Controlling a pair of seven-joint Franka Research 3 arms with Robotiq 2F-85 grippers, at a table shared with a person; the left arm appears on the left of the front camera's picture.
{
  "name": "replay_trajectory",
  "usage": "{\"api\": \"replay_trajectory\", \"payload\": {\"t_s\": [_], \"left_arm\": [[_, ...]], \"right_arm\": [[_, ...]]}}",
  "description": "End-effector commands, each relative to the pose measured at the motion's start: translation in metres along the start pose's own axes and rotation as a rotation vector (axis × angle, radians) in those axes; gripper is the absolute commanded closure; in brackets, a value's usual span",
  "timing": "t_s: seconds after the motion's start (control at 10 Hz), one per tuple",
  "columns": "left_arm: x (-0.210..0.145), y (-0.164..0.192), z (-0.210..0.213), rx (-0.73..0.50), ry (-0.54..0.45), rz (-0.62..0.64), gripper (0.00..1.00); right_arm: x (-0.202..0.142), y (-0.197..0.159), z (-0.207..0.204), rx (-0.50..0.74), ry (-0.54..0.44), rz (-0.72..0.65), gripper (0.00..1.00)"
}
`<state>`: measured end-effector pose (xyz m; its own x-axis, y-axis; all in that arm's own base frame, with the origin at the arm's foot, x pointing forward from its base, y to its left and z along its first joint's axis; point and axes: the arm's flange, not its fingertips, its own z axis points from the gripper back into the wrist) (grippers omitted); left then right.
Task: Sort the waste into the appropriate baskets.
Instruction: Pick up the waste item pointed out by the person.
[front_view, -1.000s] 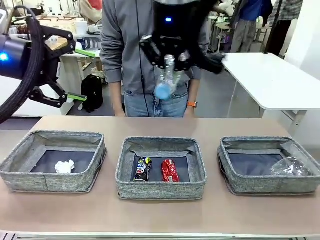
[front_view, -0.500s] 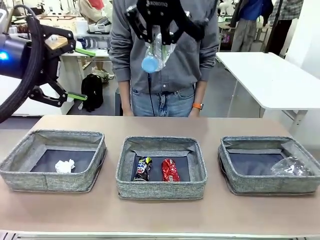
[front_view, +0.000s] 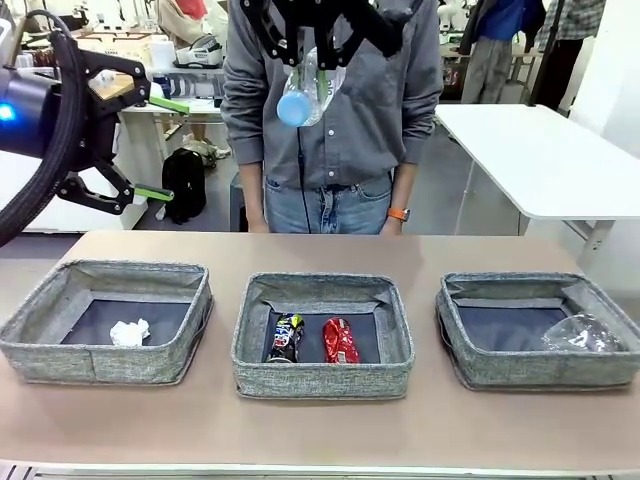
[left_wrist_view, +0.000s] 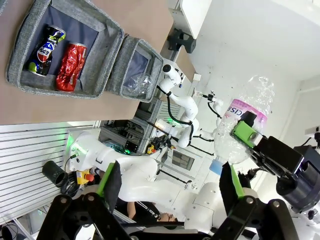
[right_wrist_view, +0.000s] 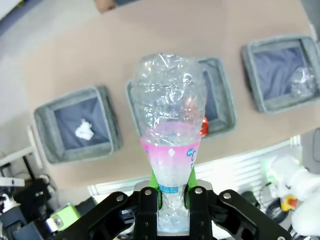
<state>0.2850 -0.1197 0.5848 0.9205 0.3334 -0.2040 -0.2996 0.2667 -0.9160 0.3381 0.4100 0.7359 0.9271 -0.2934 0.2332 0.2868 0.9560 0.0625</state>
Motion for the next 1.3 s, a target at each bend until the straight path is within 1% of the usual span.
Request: {"api": "replay_trajectory", "payload": {"t_s": [0.0,0.2,0.3,0.4,0.5,0.6,0.7,1.2], "left_arm": [[0.0,0.0,0.0,-0.009,-0.002,-0.005,0.0],[0.0,0.0,0.0,-0.009,-0.002,-0.005,0.0],[0.0,0.0,0.0,-0.009,-0.002,-0.005,0.0],[0.0,0.0,0.0,-0.009,-0.002,-0.005,0.0],[0.0,0.0,0.0,-0.009,-0.002,-0.005,0.0],[0.0,0.0,0.0,-0.009,-0.002,-0.005,0.0],[0.0,0.0,0.0,-0.009,-0.002,-0.005,0.0],[0.0,0.0,0.0,-0.009,-0.002,-0.005,0.0]], "right_arm": [[-0.003,-0.001,-0.001,0.006,0.001,-0.002,0.79],[-0.001,0.001,0.0,0.0,0.001,0.003,0.79],[0.004,0.0,0.009,-0.014,0.063,-0.042,0.79],[0.003,0.001,0.027,-0.002,0.075,-0.087,0.79],[-0.002,0.003,0.043,-0.002,0.071,-0.136,0.79],[-0.005,0.002,0.048,-0.024,0.044,-0.119,0.79],[0.003,-0.008,0.019,-0.011,0.039,-0.056,0.79],[0.003,-0.008,0.019,-0.011,0.039,-0.056,0.79]]}}
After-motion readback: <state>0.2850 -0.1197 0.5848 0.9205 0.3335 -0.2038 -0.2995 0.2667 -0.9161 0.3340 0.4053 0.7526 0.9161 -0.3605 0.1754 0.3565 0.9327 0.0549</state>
